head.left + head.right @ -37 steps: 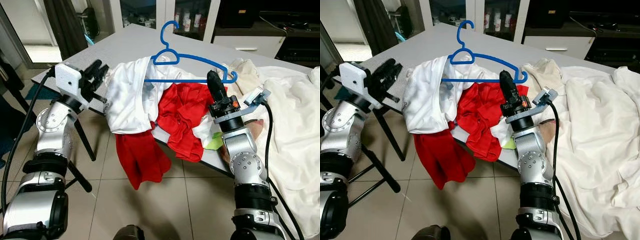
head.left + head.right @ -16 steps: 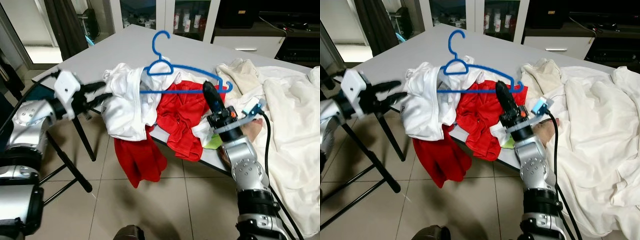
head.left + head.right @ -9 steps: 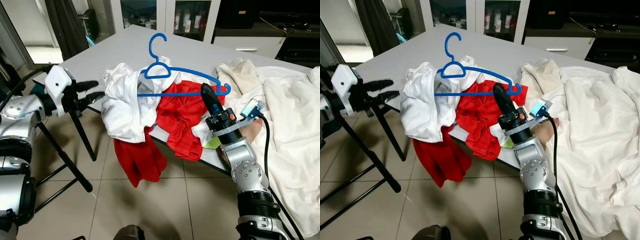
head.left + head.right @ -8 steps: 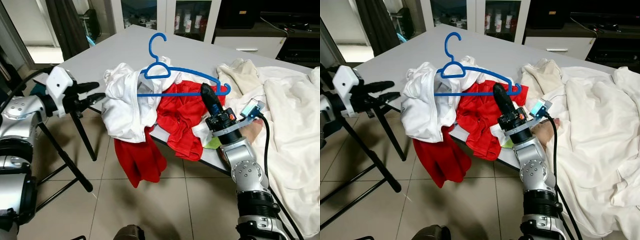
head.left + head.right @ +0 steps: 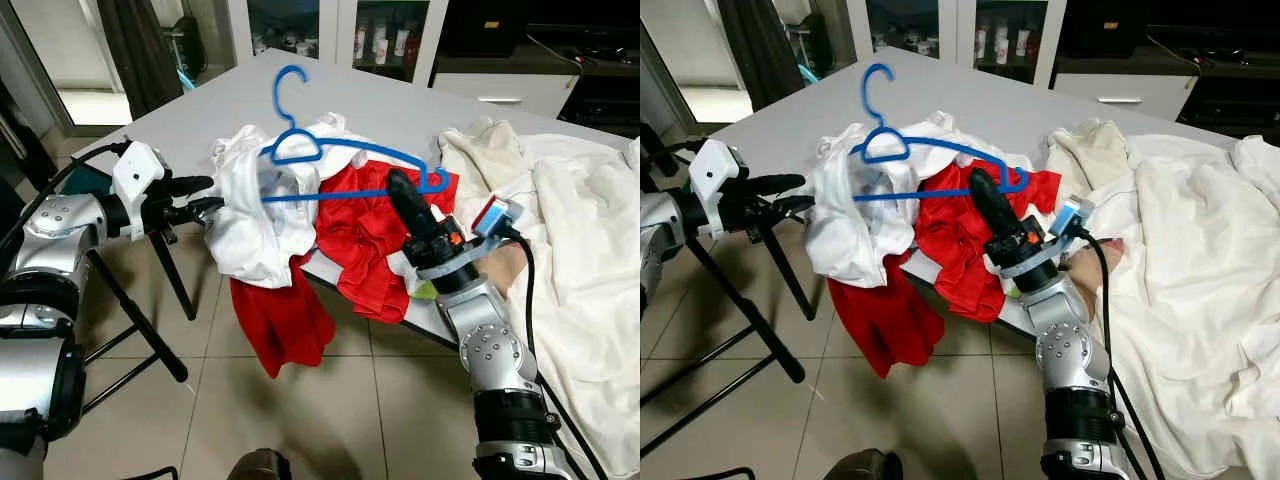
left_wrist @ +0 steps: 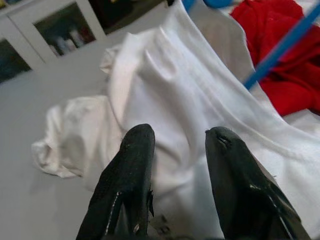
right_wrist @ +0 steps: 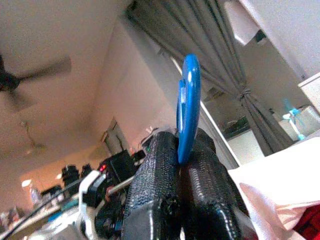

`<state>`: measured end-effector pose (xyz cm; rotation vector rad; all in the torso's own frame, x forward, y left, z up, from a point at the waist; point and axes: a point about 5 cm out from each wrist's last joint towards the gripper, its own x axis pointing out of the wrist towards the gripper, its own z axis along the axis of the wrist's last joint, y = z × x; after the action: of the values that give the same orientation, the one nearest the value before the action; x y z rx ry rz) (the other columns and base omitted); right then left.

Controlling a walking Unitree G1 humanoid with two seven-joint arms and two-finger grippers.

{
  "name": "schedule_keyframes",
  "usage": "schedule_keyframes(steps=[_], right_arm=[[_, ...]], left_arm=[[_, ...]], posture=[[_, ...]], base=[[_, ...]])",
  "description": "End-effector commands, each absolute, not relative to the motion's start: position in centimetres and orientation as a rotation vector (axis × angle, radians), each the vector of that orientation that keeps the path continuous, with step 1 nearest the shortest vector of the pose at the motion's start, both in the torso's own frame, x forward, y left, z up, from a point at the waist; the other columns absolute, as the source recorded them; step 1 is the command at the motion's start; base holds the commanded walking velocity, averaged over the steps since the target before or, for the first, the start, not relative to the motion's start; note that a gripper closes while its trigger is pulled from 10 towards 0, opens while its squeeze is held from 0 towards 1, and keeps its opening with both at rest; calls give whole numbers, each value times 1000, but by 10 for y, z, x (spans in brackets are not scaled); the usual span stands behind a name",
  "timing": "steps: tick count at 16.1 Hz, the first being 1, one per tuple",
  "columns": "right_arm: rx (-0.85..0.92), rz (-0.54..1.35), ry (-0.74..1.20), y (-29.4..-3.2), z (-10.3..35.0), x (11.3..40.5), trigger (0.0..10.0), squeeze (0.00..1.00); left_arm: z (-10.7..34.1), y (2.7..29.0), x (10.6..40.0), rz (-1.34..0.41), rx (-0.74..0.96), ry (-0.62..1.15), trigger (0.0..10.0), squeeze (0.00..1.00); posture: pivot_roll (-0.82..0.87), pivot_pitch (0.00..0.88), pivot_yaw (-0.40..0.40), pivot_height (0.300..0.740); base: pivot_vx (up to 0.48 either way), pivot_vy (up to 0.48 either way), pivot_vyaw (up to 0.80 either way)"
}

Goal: Hang hanger

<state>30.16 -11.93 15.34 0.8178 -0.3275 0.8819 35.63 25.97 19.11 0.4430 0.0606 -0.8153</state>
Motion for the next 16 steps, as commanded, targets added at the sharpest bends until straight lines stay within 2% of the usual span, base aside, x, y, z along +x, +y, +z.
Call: schedule_keyframes(steps=[1,6,16], right_arm=[[776,921,-345,-118,159,299,10000,0],[742,953,-347,-117,161,295,10000,0],[724,1026,-370,-112,170,290,10000,0]], left_arm=[[201,257,361,-800,475,28,10000,0],[212,260,365,-746,495,-11,10000,0],[195,259,362,-818,459,131,10000,0]], posture=[[117,0,52,740],[117,0,54,740],[116,0,60,740]], base=[[0,0,0],[0,0,0],[0,0,0]])
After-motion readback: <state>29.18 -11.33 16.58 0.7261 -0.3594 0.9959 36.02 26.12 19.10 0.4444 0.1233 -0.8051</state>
